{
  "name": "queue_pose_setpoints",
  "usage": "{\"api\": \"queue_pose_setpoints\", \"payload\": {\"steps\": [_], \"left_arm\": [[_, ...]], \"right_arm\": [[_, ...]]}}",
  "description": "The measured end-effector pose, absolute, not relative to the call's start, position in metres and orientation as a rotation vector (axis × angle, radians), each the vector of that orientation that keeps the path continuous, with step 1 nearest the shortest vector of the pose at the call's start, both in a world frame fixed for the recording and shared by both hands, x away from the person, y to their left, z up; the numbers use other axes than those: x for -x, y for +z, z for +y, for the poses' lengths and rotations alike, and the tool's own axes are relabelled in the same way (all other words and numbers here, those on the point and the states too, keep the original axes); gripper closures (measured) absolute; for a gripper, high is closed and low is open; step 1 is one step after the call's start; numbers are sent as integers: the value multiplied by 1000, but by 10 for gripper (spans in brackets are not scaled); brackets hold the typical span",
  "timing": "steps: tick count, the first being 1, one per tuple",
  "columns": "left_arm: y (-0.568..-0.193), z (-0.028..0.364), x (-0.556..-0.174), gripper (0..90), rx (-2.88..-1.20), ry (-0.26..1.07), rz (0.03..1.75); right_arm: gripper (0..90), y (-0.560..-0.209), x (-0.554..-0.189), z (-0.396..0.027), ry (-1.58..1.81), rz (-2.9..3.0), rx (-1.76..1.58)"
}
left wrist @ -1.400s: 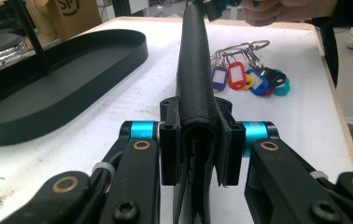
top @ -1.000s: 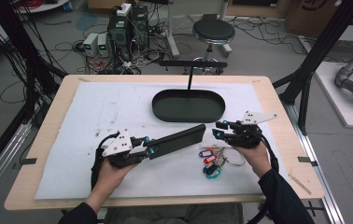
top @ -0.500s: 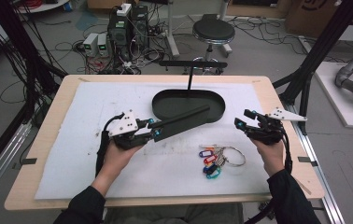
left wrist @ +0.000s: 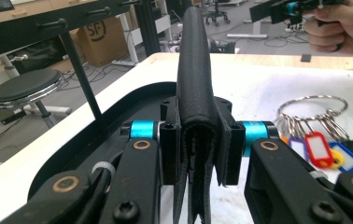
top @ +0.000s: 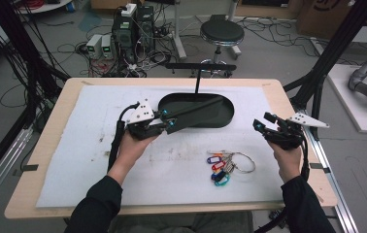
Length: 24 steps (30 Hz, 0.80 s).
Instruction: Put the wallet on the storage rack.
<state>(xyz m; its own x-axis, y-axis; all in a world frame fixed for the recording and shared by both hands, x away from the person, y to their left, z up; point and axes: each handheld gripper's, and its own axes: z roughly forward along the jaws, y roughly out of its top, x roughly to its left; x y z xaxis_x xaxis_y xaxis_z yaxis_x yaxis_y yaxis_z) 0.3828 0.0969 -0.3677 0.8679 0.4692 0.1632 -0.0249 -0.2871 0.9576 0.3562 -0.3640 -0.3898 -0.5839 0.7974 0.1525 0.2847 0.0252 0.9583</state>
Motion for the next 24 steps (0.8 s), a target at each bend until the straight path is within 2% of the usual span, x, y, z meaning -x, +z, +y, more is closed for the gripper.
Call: {"api": "queue_pose_setpoints", "payload": {"steps": [12,24], "left_arm": [[-362,81,-423,747,-1817,488,353],[-379,65,-454,747,-1817,482,386]], "right_arm": [[337,-390,-357,-367,1587,1858,-1112],[338,-390,-358,-368,1590,1848,-1117]]}}
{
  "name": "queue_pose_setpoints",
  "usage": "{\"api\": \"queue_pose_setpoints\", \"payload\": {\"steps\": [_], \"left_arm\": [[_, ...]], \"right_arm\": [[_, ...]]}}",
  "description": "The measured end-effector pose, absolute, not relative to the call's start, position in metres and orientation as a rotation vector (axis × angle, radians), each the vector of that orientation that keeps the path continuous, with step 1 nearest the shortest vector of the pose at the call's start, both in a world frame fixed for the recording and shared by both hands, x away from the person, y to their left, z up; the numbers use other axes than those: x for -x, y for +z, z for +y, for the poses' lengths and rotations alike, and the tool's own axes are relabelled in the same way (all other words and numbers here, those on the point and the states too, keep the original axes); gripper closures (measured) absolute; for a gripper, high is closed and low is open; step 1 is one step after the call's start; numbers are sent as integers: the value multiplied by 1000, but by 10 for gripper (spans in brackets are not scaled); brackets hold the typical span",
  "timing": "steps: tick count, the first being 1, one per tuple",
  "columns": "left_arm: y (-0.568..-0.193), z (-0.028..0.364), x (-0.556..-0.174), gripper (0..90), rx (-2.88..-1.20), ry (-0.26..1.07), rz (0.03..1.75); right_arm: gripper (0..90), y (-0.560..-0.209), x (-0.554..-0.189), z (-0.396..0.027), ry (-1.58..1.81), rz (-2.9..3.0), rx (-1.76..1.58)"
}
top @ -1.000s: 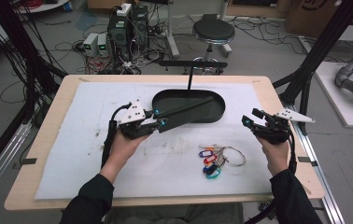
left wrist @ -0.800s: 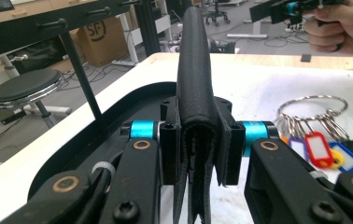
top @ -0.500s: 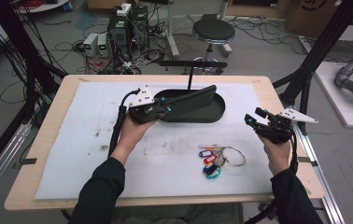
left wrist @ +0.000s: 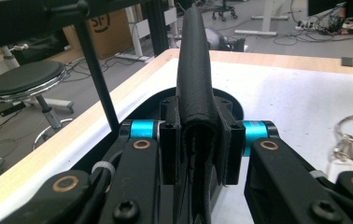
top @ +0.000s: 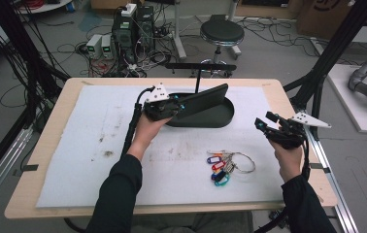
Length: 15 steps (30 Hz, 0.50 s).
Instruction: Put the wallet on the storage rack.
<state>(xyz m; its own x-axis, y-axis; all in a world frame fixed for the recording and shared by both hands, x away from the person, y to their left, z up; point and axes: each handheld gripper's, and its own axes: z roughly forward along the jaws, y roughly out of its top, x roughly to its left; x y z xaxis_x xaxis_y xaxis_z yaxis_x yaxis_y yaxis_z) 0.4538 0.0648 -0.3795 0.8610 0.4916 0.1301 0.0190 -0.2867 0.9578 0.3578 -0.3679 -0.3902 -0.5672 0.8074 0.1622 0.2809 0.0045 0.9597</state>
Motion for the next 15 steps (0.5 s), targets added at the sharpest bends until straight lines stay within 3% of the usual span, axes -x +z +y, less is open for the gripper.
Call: {"api": "queue_pose_setpoints", "payload": {"steps": [15], "left_arm": [[-414,66,-480,746,-1848,446,496]], "right_arm": [[338,-391,-359,-367,1583,1855,-1121]]}}
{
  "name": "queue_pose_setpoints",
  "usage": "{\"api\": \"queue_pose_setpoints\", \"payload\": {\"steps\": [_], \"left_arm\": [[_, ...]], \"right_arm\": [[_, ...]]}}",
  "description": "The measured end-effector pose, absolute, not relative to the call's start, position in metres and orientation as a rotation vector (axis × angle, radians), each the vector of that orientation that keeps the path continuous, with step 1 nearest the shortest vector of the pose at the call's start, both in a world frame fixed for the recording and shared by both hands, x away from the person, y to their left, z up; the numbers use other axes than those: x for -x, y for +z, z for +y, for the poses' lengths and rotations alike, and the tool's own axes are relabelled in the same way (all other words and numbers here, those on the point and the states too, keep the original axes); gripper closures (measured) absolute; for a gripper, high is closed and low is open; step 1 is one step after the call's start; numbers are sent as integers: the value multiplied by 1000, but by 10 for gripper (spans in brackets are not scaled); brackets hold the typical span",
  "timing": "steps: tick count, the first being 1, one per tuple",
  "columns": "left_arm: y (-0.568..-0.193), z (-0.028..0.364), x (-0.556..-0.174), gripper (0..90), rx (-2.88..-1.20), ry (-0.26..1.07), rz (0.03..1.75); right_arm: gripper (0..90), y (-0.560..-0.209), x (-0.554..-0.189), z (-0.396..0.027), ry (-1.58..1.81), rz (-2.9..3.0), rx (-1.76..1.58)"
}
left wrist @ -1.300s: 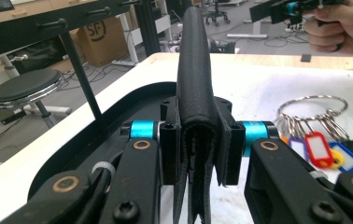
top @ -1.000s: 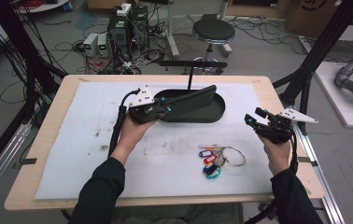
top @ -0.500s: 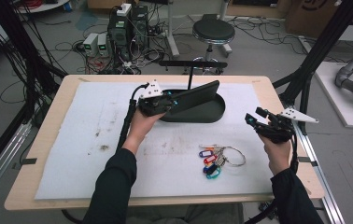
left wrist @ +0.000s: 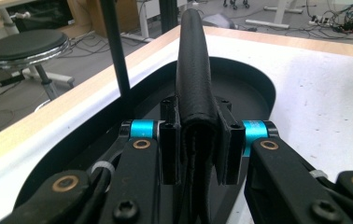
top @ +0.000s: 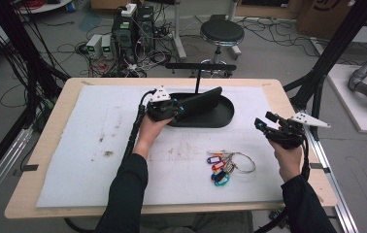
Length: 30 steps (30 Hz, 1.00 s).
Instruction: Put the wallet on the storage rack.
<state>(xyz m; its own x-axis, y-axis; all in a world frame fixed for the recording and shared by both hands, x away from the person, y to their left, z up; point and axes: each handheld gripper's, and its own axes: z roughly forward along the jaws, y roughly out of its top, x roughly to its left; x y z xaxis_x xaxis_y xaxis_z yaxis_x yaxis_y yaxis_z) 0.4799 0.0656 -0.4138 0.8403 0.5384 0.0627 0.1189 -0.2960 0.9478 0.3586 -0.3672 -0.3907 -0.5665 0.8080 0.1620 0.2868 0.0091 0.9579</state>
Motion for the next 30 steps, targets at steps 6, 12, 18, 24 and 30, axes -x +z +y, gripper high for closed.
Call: {"api": "queue_pose_setpoints", "payload": {"steps": [6,12,18,24,30], "left_arm": [[-421,66,-484,742,-1840,439,519],[-419,66,-483,680,-1841,472,559],[-412,68,-479,524,-1837,528,586],[-402,69,-471,381,-1876,547,595],[-387,69,-457,347,-1888,528,573]], "right_arm": [[338,-391,-359,-367,1582,1855,-1122],[339,-391,-359,-368,1583,1855,-1125],[338,-391,-358,-367,1582,1859,-1127],[338,-391,-358,-368,1580,1856,-1125],[338,-391,-358,-368,1579,1852,-1130]]}}
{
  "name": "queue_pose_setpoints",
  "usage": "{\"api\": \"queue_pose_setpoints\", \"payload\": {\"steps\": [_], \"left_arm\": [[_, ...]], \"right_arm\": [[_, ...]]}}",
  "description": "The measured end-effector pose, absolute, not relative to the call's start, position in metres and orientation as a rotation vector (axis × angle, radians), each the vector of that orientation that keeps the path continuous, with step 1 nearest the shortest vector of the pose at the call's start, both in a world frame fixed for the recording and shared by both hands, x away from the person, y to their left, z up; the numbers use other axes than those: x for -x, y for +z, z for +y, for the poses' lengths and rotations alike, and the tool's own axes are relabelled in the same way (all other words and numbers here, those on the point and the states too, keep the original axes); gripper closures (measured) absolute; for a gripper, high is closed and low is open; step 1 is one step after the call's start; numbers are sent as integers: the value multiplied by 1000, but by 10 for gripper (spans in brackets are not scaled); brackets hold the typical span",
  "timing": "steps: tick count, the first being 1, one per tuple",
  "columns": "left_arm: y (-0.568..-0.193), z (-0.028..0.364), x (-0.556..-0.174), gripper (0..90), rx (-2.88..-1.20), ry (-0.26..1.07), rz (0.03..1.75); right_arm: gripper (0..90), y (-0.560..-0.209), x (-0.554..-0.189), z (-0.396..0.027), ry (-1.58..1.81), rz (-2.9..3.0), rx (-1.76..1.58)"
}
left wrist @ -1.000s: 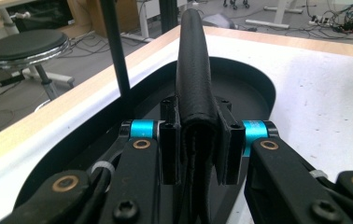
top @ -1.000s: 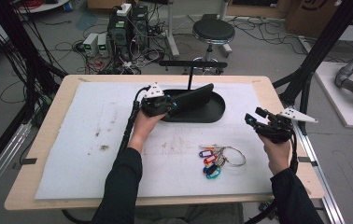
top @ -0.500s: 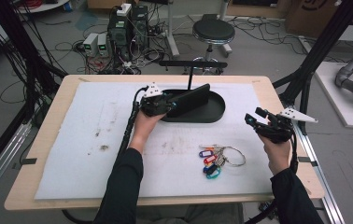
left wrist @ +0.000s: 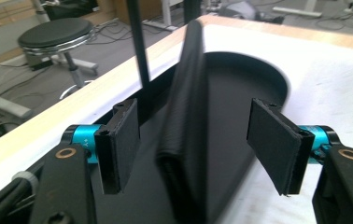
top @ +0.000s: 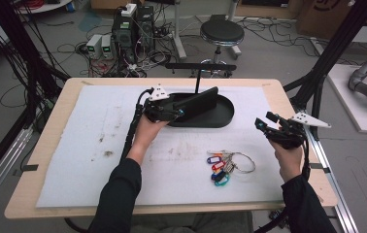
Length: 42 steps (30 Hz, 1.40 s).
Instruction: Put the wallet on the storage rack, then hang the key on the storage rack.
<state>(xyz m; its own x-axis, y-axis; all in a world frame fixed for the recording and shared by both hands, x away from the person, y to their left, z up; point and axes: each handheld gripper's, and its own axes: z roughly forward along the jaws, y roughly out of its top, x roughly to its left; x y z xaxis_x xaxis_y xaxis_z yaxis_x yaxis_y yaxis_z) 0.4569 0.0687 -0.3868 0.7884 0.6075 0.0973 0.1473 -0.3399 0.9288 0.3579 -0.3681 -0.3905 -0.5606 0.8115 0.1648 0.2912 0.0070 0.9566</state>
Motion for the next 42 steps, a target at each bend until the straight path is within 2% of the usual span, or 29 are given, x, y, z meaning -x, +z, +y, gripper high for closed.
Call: {"api": "queue_pose_setpoints", "payload": {"steps": [6,13,18,26,32,42], "left_arm": [[-376,79,-432,342,-1845,547,546],[-373,110,-396,317,-1830,573,543],[-380,140,-366,300,-1804,586,593],[-400,162,-334,277,-1778,584,660],[-413,179,-320,276,-1756,604,717],[-411,193,-316,275,-1716,673,722]], "right_arm": [[338,-390,-357,-369,1571,1853,-1134],[337,-391,-355,-369,1540,1871,-1127],[337,-393,-350,-370,1516,1878,-1131],[328,-396,-343,-374,1482,1887,-1147],[312,-396,-335,-379,1442,1887,-1144],[312,-396,-322,-382,1412,1911,-1154]]}}
